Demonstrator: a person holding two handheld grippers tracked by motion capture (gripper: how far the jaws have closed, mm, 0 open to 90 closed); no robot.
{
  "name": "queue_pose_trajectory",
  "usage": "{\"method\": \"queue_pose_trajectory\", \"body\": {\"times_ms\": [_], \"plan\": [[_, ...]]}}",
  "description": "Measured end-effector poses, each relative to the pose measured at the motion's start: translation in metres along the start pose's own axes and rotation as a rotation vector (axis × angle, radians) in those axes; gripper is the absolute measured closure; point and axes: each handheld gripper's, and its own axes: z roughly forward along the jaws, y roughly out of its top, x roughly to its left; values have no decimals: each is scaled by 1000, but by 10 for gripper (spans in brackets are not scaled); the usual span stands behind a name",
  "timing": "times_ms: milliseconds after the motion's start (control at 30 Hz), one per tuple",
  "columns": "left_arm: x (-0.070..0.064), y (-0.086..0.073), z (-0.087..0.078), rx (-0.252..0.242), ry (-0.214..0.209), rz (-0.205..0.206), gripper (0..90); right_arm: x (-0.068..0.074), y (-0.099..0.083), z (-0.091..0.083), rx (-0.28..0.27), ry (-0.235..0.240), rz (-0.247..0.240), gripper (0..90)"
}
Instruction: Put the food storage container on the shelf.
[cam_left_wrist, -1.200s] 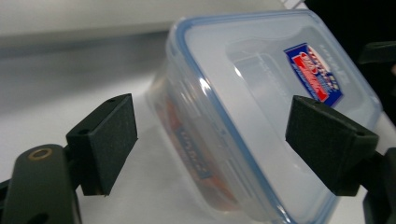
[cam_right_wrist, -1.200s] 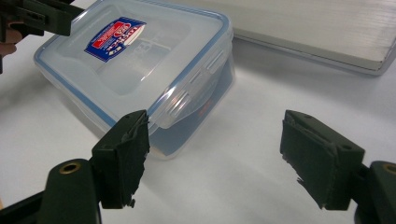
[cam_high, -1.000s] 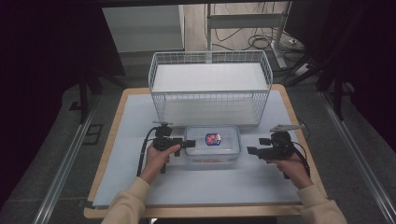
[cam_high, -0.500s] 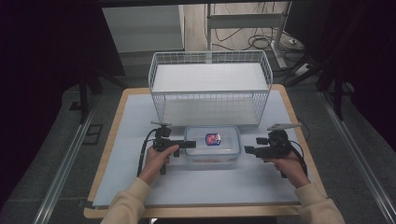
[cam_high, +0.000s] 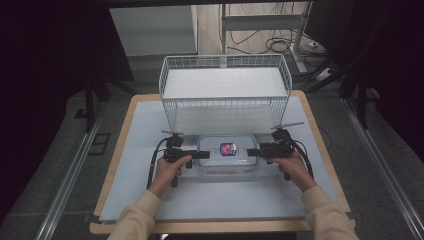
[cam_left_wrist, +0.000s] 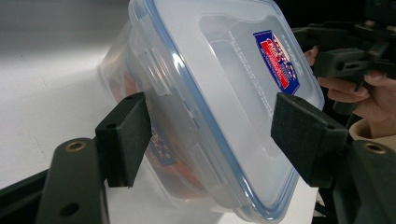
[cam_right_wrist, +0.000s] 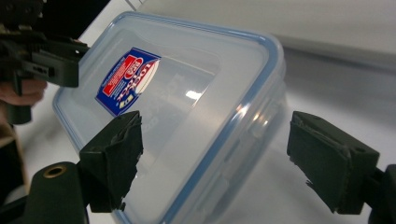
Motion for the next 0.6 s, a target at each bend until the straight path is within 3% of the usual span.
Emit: {"method": "queue_pose_trajectory", "body": {"times_ms": [167,367,600], "plan": [[0,0,0,1,1,0,295,-6,1,8,21,27,56,166],[0,0,0,-1,1,-1,295,-4,1,15,48,73,84,169],[-1,-1,-1,-4,2,7,296,-8,1,10,55,91,124,264]]}}
